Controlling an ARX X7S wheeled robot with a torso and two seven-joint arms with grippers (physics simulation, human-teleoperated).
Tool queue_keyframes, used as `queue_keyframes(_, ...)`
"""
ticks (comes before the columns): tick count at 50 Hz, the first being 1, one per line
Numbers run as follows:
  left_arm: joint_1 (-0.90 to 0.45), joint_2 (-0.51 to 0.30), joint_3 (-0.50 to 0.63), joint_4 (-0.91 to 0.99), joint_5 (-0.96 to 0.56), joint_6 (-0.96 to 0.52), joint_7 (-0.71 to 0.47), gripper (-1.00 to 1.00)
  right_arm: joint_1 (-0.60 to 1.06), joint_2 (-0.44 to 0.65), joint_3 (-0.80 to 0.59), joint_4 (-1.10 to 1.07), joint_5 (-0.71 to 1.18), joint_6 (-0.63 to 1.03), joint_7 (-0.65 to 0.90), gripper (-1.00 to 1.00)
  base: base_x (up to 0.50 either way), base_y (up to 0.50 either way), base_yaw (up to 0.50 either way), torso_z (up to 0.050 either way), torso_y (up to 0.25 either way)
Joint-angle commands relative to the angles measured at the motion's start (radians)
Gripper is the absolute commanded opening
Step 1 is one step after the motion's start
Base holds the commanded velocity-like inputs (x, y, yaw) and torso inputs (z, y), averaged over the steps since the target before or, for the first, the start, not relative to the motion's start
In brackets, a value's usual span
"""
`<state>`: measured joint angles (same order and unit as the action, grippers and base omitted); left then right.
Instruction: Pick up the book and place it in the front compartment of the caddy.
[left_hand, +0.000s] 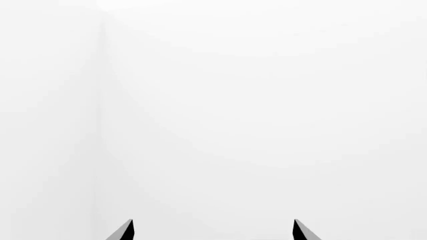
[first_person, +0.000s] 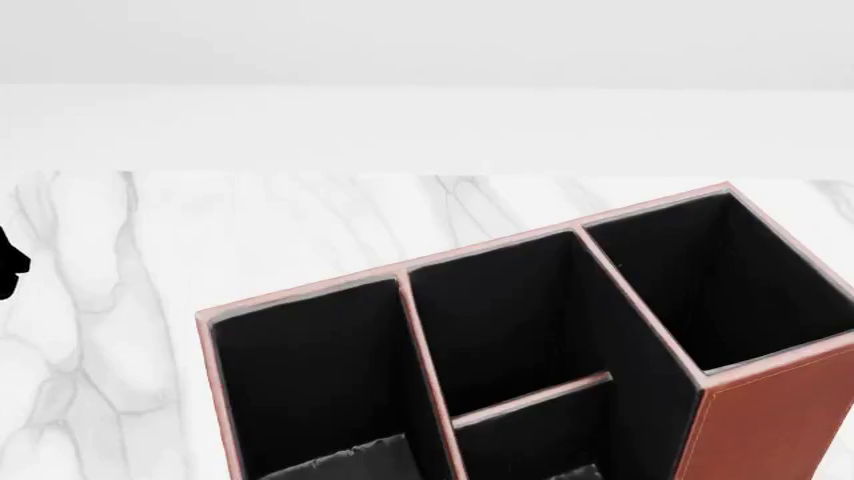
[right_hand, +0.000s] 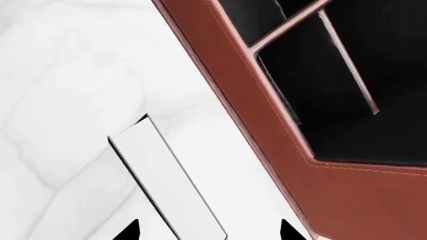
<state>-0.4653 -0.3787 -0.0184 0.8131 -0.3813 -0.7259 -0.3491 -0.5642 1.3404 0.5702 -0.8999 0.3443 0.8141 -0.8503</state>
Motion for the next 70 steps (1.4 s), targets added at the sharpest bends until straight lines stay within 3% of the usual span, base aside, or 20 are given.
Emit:
queue_keyframes(1, 0.003, 0.017, -0.023, -0.004, 0.006, 0.008, 0.021, 1.0, 0.036, 0.043, -0.05, 0.023, 0.018, -0.017, 0.031, 1.0, 0.0, 0.0, 0.0, 0.0, 0.0)
queue_keyframes(26, 0.008, 0.01, -0.025, -0.005, -0.003, 0.015, 0.013, 1.0, 0.081, 0.225, -0.248, 0.079, 0.173, -0.117, 0.243, 1.0, 0.0, 0.0, 0.0, 0.0, 0.0)
queue_keyframes(50, 0.011, 0.003, -0.028, -0.01, -0.011, 0.021, 0.007, 1.0, 0.081, 0.23, -0.325, 0.118, 0.149, -0.169, 0.235, 1.0, 0.0, 0.0, 0.0, 0.0, 0.0)
queue_keyframes(52, 0.011, 0.002, -0.028, -0.009, -0.012, 0.021, 0.007, 1.0, 0.381, -0.017, -0.625, 0.086, -0.112, 0.02, -0.034, 1.0, 0.0, 0.0, 0.0, 0.0, 0.0)
queue_keyframes(54, 0.011, 0.001, -0.028, -0.009, -0.013, 0.021, 0.006, 1.0, 0.681, -0.056, -0.879, 0.091, -0.162, 0.055, -0.076, 1.0, 0.0, 0.0, 0.0, 0.0, 0.0)
queue_keyframes(55, 0.011, 0.001, -0.028, -0.009, -0.013, 0.021, 0.006, 1.0, 0.765, -0.06, -0.888, 0.093, -0.168, 0.057, -0.082, 1.0, 0.0, 0.0, 0.0, 0.0, 0.0)
queue_keyframes(70, 0.015, -0.003, -0.03, -0.009, -0.019, 0.025, 0.001, 1.0, 0.829, -0.098, -0.958, 0.135, -0.216, 0.073, -0.124, 1.0, 0.0, 0.0, 0.0, 0.0, 0.0)
